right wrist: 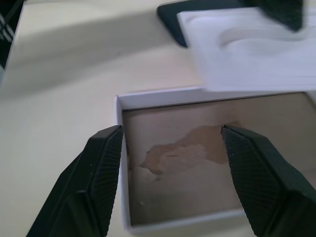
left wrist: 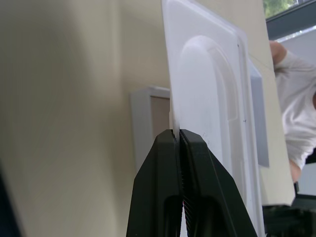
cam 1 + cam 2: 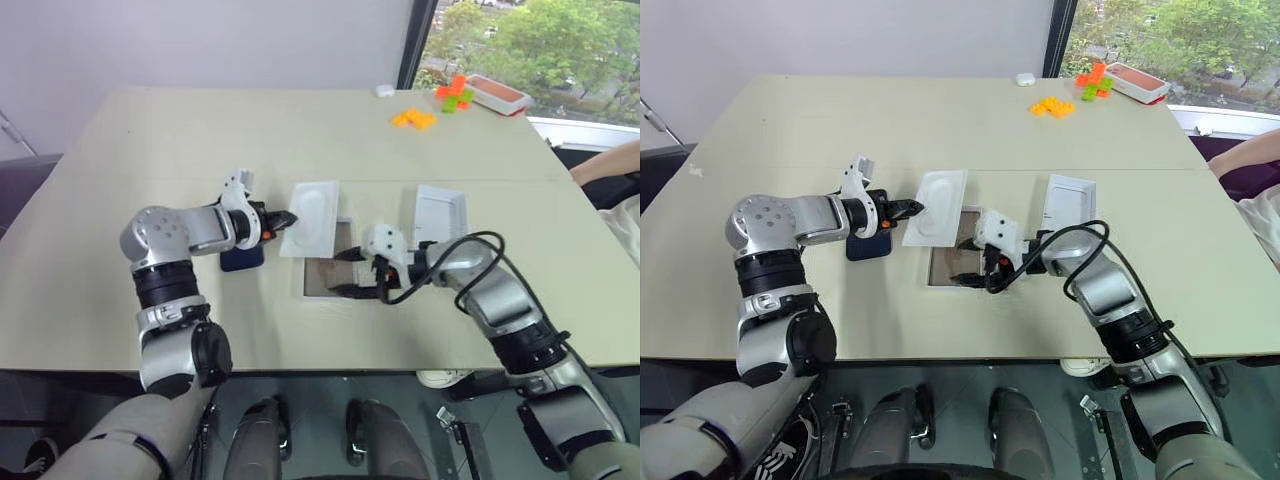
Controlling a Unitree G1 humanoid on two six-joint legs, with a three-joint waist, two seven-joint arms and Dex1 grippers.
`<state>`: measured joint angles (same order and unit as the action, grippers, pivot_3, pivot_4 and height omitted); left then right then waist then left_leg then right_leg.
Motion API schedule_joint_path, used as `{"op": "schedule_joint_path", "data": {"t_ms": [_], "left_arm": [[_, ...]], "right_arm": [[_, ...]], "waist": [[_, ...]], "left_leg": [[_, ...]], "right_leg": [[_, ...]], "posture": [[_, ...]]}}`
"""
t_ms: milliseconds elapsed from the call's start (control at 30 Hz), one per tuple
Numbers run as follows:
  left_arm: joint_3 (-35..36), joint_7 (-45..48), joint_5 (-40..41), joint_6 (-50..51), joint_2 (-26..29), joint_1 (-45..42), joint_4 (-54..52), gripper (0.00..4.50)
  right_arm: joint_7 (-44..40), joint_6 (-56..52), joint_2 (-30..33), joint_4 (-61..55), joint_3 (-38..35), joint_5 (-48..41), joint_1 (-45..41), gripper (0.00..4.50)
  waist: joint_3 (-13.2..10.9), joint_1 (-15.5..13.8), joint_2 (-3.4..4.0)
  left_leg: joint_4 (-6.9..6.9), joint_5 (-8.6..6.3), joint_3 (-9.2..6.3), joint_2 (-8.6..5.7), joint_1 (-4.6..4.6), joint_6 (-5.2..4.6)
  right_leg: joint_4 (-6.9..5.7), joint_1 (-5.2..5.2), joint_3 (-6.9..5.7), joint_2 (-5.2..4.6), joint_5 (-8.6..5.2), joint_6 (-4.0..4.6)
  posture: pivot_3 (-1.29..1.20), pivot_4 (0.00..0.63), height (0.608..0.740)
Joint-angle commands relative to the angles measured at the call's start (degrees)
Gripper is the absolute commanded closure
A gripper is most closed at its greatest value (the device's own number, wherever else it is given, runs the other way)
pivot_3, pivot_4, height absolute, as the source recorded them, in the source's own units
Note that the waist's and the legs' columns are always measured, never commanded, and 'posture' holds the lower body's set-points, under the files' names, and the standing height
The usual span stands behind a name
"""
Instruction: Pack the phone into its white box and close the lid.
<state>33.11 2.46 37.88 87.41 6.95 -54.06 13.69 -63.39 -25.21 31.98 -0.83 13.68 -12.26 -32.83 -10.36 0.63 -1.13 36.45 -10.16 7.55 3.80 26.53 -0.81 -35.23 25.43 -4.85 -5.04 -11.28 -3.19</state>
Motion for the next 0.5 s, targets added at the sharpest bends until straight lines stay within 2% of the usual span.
{"op": "schedule_joint_path", "data": {"t_ms": [33, 133, 367, 500], "left_arm": [[0.9, -2.0, 0.3, 3.8, -3.2, -1.1, -5.5, 4.5], [1.0, -4.3, -0.3, 5.0, -6.3, -0.2, -8.8, 4.5], [-5.5, -5.3, -0.5, 5.1, -7.1, 4.0, -14.8, 4.5], [-4.7, -7.1, -1.3, 5.1, -8.5, 5.4, -16.3, 4.5]], "right_arm": [[-1.9, 0.2, 3.2, -0.1, -5.1, -2.8, -1.5, 1.06], [-2.9, 2.8, 6.4, 2.8, -6.5, -1.9, -0.5, 1.06], [-3.7, 8.4, 9.7, 9.3, -7.9, -0.3, 0.1, 1.06], [-3.1, 10.9, 9.7, 12.0, -7.8, 0.5, -0.5, 1.06]], "waist": [[0.0, 0.0, 0.0], [0.0, -0.1, -0.03], [0.0, 0.1, -0.03], [0.0, 0.1, -0.04]], "left_leg": [[0.0, 0.0, -0.01, 0.0, 0.0, 0.0], [0.03, 0.0, -0.01, -0.02, -0.01, 0.0], [-0.12, 0.02, -0.03, -0.01, -0.1, 0.04], [-0.09, 0.03, -0.03, -0.01, -0.09, 0.06]], "right_leg": [[0.0, -0.01, 0.0, 0.0, 0.0, 0.0], [0.04, -0.06, 0.0, -0.01, -0.01, 0.0], [0.0, -0.01, 0.0, 0.09, -0.01, 0.01], [0.02, -0.02, 0.01, 0.08, -0.01, 0.01]], "posture": [[0.0, 0.15, 0.74], [0.0, 0.15, 0.74], [0.0, 0.15, 0.74], [0.0, 0.15, 0.74]]}}
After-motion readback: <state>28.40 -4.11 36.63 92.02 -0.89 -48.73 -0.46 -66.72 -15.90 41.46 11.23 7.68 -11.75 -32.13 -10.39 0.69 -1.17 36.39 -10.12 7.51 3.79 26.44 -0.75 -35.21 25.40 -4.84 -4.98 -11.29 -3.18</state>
